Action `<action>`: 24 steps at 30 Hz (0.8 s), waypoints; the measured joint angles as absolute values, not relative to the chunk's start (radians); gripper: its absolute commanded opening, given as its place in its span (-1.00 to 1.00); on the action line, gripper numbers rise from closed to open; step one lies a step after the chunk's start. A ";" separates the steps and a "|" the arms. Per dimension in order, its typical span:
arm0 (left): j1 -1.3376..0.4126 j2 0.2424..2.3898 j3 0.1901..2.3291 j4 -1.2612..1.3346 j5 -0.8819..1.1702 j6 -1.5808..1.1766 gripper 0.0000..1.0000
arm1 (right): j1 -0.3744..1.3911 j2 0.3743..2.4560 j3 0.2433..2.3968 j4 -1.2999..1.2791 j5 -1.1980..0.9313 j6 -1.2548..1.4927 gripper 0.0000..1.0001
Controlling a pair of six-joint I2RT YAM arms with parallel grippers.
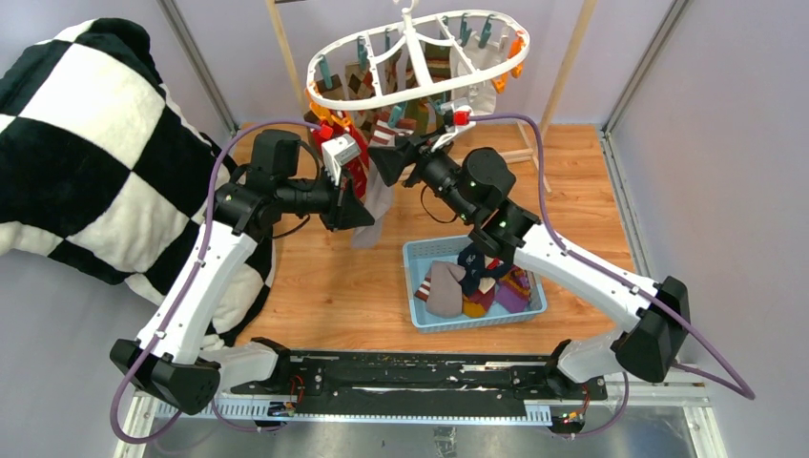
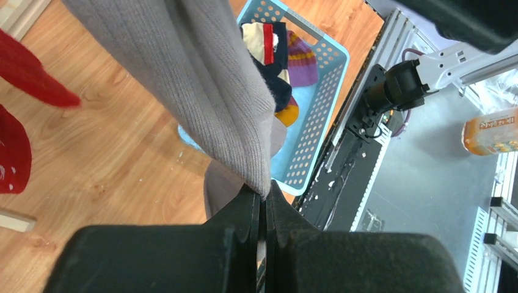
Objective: Remove the socks clipped to the hanger
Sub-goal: Remove the sock from the hanger.
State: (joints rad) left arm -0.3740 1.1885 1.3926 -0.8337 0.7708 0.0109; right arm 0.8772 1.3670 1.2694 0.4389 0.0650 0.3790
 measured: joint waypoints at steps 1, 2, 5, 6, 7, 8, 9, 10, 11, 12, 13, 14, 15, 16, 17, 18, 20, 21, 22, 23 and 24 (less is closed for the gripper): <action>-0.375 1.188 1.393 -0.832 0.768 0.010 -1.00 | 0.876 1.377 1.278 0.437 0.065 0.373 0.34; -0.376 1.188 1.393 -0.831 0.766 0.010 -1.00 | 0.875 1.388 1.290 0.432 0.062 0.371 0.34; -0.376 1.188 1.393 -0.830 0.761 0.010 -1.00 | 0.849 1.409 1.322 0.429 0.018 0.380 0.29; -0.377 1.188 1.393 -0.829 0.759 0.010 -1.00 | 0.834 1.412 1.328 0.430 -0.006 0.389 0.29; -0.377 1.188 1.393 -0.826 0.757 0.010 -1.00 | 0.811 1.417 1.337 0.433 -0.044 0.406 0.28; -0.377 1.187 1.392 -0.825 0.756 0.010 -1.00 | 0.791 1.420 1.341 0.438 -0.069 0.420 0.28; -0.377 1.185 1.390 -0.825 0.756 0.010 -1.00 | 0.768 1.423 1.345 0.446 -0.096 0.436 0.28; -0.377 1.184 1.388 -0.825 0.756 0.010 -1.00 | 0.747 1.424 1.346 0.455 -0.122 0.453 0.28; -0.377 1.183 1.386 -0.825 0.756 0.010 -1.00 | 0.734 1.425 1.346 0.459 -0.139 0.464 0.28; -0.377 1.182 1.385 -0.825 0.755 0.010 -1.00 | 0.720 1.427 1.346 0.467 -0.157 0.476 0.28; -0.381 1.182 1.383 -0.825 0.755 0.010 -1.00 | 0.711 1.434 1.346 0.492 -0.194 0.501 0.28; -0.381 1.182 1.383 -0.825 0.755 0.010 -1.00 | 0.711 1.435 1.346 0.492 -0.197 0.501 0.28; -0.383 1.182 1.383 -0.825 0.755 0.010 -1.00 | 0.711 1.440 1.349 0.500 -0.207 0.508 0.27; -0.385 1.182 1.383 -0.825 0.755 0.010 -1.00 | 0.712 1.449 1.357 0.509 -0.218 0.514 0.27; -0.387 1.182 1.383 -0.825 0.755 0.010 -1.00 | 0.712 1.461 1.370 0.517 -0.226 0.519 0.27; -0.389 1.182 1.383 -0.825 0.755 0.010 -1.00 | 0.711 1.474 1.382 0.530 -0.231 0.527 0.26; -0.390 1.182 1.383 -0.825 0.755 0.010 -1.00 | 0.712 1.495 1.393 0.551 -0.241 0.537 0.25; -0.390 1.182 1.383 -0.825 0.755 0.010 -1.00 | 0.712 1.501 1.395 0.558 -0.243 0.540 0.25; -0.390 1.182 1.383 -0.825 0.755 0.010 -1.00 | 0.712 1.508 1.398 0.565 -0.244 0.545 0.25; -0.392 1.182 1.383 -0.825 0.755 0.010 -1.00 | 0.712 1.516 1.401 0.576 -0.244 0.550 0.26; -0.393 1.182 1.383 -0.825 0.754 0.010 -1.00 | 0.712 1.521 1.402 0.581 -0.244 0.553 0.27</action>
